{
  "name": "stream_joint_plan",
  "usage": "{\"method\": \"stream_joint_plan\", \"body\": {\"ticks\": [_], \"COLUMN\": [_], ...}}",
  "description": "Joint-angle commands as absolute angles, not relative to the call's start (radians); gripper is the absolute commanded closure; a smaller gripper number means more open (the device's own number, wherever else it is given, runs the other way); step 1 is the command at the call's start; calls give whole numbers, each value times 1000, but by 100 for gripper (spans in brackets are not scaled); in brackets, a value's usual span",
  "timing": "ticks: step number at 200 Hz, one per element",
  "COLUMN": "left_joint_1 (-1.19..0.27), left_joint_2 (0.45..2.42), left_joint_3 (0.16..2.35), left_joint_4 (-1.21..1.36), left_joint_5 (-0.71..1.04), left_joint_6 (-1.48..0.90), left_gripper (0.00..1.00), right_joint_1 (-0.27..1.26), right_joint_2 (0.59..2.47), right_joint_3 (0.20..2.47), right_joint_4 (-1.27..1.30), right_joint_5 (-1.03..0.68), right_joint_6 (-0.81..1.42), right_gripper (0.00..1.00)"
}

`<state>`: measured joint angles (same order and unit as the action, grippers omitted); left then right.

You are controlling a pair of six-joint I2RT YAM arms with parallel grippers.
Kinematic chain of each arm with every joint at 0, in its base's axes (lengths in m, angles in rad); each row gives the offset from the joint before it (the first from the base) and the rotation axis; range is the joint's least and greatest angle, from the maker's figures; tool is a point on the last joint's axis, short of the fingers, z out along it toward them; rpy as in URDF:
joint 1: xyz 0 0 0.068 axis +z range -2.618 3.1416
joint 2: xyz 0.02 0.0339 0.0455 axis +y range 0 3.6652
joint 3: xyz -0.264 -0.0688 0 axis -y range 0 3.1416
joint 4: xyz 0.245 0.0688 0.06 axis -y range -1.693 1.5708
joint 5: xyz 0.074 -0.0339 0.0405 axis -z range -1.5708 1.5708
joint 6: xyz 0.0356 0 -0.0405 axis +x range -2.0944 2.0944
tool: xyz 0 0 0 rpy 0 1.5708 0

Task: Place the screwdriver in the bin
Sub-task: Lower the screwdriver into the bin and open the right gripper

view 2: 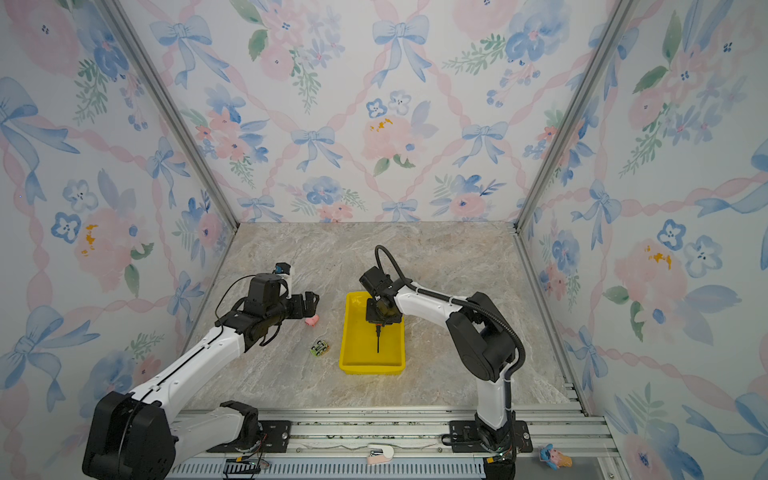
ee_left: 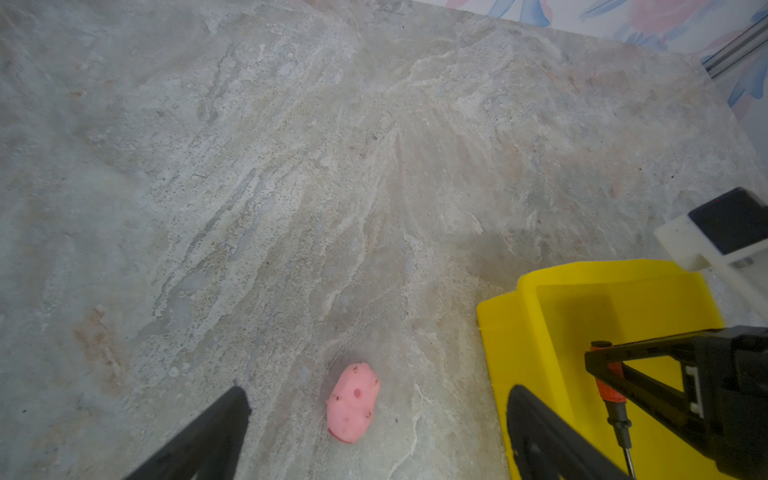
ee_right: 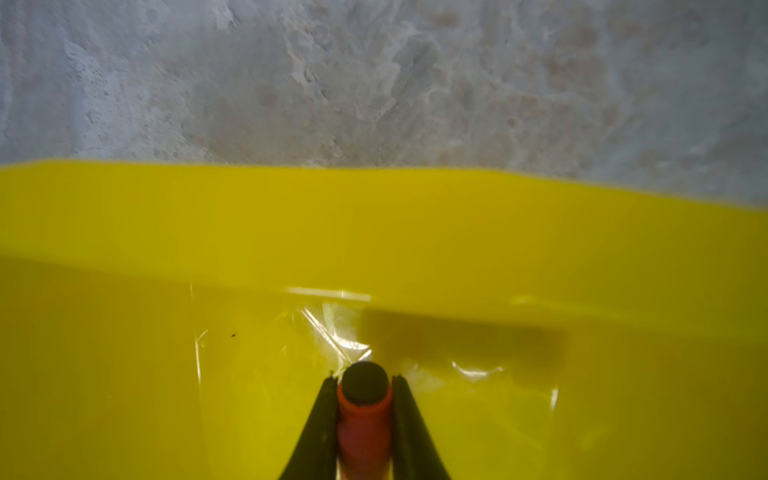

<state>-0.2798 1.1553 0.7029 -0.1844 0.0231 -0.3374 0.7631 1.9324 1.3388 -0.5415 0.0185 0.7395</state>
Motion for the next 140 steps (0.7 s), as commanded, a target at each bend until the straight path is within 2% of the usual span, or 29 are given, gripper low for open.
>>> {"method": "stream_joint_plan", "body": {"ticks": [1,43,140], "left_joint_1": [-270,-269,-269], "left_joint_2": [1161,1172,1203], "left_joint_3": [687,690,711], "left_joint_4": [-184,-182,-161], "left_joint_5": [18,22,39], "left_joint_6": [-336,-330,-325], "left_gripper": [2,3,3], "right_joint_1": [779,780,784], "right_joint_2": [1952,1979,1971], "right_joint_3": [1333,1348,1349], "right_joint_4": [-525,-529,-512], "right_joint_5": [11,8,17], "right_joint_6": [727,731,740], "right_gripper": [95,93,70]}}
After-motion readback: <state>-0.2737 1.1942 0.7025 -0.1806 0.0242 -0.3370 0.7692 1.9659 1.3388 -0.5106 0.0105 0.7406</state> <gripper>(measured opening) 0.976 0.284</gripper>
